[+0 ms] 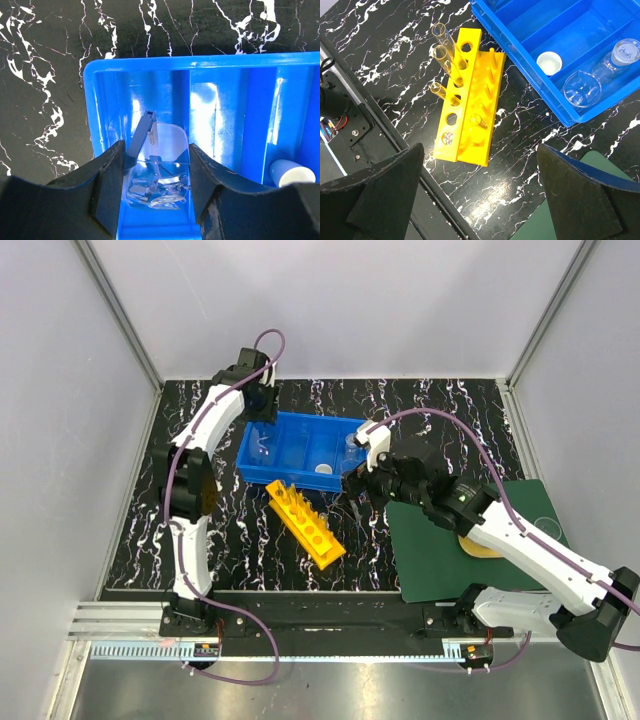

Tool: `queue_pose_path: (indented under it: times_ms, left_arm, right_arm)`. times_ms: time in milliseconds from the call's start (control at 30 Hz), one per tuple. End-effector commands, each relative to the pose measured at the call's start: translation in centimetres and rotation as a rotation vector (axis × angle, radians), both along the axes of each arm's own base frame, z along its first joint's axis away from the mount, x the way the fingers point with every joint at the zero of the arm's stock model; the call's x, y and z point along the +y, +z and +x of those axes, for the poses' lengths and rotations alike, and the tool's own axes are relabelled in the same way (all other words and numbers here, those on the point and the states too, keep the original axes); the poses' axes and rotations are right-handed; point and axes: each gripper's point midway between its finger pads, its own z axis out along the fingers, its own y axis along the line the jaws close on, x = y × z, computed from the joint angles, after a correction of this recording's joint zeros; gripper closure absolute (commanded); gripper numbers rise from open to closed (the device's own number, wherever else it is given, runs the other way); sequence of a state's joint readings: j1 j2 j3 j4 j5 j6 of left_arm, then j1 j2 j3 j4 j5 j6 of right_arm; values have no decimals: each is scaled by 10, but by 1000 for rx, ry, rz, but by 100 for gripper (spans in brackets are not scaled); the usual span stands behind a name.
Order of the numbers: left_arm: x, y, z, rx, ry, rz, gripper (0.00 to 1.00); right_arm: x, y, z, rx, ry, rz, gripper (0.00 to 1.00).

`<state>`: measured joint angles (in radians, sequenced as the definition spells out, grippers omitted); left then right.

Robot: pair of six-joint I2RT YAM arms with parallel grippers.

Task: Organize the chemistry lab equipment

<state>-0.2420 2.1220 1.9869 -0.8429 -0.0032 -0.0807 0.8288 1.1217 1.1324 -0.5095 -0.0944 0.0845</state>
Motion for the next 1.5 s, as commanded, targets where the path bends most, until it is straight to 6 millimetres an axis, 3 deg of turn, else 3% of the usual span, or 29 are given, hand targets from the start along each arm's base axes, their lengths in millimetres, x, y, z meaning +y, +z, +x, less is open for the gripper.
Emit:
queue_pose_path:
  times_ms: [0,367,1000,1133,1167,1200,1467]
  left_arm:
    - [-1,-11,7,14,11,-36,73]
    - [1,-47,3,101,20,-17,69]
    - [20,-58,19,74,105,36,53]
    - [20,-56,20,66,109,37,40]
    - [20,-56,19,68,108,35,27]
    - [20,-56,19,66,102,36,1]
    - [21,-40,17,38,99,36,1]
  right_arm:
    - [7,8,6,-42,-5,27,0]
    - [5,-2,6,-35,-10,9,0]
    - [5,-15,7,-25,-7,-9,0]
    - [7,-19,7,-17,-2,-12,0]
    - [8,-19,7,-18,-2,-11,0]
    - [8,-19,8,-17,-1,-9,0]
    - [10,-15,7,-16,3,1,0]
